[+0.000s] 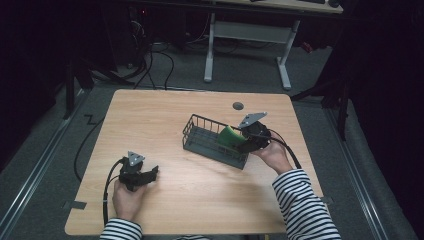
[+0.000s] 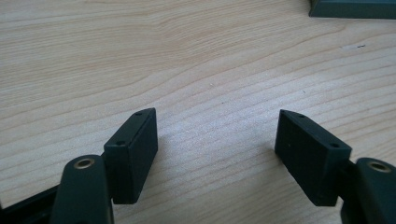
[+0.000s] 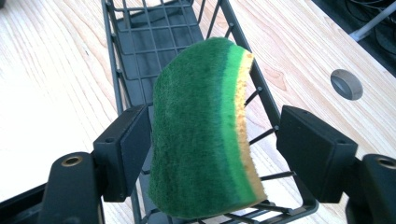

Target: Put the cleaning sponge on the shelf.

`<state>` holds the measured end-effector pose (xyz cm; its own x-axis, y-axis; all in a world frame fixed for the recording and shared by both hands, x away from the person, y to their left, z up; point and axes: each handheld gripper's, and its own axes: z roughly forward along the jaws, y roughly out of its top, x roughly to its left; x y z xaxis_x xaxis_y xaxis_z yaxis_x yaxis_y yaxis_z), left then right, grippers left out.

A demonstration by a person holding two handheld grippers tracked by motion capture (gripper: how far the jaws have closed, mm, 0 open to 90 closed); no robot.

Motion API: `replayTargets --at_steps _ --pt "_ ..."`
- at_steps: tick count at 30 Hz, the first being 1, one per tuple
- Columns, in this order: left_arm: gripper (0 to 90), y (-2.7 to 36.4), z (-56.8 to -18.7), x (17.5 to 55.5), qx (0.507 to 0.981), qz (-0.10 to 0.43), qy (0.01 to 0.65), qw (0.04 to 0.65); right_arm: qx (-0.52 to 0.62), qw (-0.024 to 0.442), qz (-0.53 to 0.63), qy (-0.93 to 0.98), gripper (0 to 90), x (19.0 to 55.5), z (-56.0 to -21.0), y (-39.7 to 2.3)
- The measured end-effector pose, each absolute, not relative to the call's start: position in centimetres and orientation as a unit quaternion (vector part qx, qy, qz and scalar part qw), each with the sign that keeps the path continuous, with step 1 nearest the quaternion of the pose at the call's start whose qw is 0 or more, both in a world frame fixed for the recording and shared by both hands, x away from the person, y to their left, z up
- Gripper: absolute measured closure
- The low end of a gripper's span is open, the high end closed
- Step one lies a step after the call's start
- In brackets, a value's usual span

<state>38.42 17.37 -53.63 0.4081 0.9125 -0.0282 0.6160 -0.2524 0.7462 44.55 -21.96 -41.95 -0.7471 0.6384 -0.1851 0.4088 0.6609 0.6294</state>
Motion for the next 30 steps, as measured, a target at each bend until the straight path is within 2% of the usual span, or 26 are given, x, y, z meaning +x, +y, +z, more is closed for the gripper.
replayTargets --at_steps 12,30 --pt "30.3 17.4 -53.6 38.4 0.762 0.210 0.502 0.351 0.354 0.198 0.360 0.840 37.8 42.9 -40.9 -24.4" --pt "30.2 17.4 -53.6 38.4 0.762 0.210 0.501 0.351 0.428 0.229 0.377 0.789 39.7 38.3 -37.8 -29.1"
